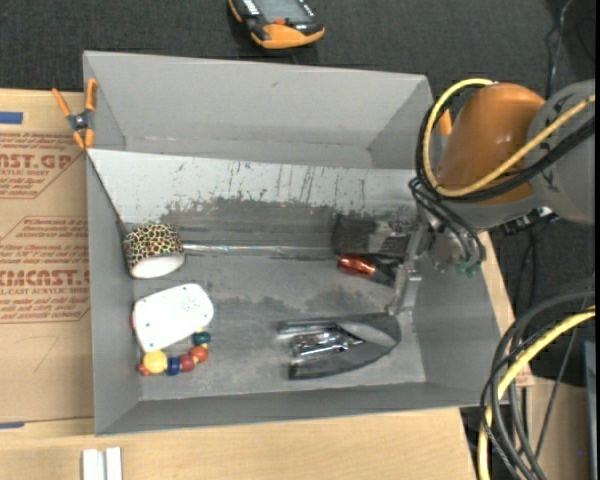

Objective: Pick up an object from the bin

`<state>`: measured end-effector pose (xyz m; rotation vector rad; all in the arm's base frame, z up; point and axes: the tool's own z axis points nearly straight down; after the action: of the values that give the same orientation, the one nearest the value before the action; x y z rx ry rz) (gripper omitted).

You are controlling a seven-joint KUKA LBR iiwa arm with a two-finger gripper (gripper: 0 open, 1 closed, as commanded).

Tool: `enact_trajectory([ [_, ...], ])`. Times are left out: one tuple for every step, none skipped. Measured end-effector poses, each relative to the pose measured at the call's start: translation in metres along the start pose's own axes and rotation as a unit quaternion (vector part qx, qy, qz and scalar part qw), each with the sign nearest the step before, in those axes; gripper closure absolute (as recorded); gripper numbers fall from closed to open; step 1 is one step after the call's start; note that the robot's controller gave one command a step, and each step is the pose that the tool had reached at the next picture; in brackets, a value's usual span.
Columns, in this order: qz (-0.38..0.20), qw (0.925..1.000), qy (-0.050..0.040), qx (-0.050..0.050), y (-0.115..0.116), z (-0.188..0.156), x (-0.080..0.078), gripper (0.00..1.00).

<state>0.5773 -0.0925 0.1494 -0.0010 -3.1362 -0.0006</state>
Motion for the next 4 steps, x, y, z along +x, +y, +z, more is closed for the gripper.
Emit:
enact_trajectory([
  [-0.001, 1.0000, -0.0041, 0.000, 0.001, -0.005, -0.002, 0.00],
  [-0.091, 0.9958, 0.0000, 0.002, 0.053, 0.078, 0.049, 0.00],
  [-0.003, 0.9999, -0.0103, 0.004, 0.076, 0.077, 0.058, 0.00],
  [-0.025, 0.9997, -0.0034, 0.005, 0.078, 0.077, 0.054, 0.00],
])
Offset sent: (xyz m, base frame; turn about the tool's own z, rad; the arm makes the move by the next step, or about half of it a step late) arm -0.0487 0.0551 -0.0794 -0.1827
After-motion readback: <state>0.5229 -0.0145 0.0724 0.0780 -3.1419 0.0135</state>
